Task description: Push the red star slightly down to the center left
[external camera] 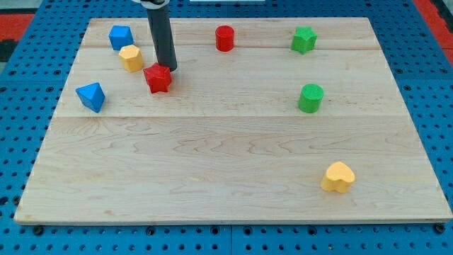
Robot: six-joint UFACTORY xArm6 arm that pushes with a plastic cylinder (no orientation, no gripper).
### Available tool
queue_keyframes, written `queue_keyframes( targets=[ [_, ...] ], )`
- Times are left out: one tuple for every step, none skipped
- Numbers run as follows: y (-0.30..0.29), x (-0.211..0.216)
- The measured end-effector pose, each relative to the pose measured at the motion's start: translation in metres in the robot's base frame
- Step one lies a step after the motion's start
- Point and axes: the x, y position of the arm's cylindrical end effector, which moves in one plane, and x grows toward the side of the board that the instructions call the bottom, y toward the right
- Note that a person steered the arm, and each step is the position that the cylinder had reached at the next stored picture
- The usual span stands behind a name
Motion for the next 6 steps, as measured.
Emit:
queue_keyframes(
  targets=[
    [0.0, 0.0],
    [0.0, 0.001],
    [0.0, 0.027],
    [0.001, 0.051],
    [0.016, 0.051],
    [0.035, 0.051]
  ],
)
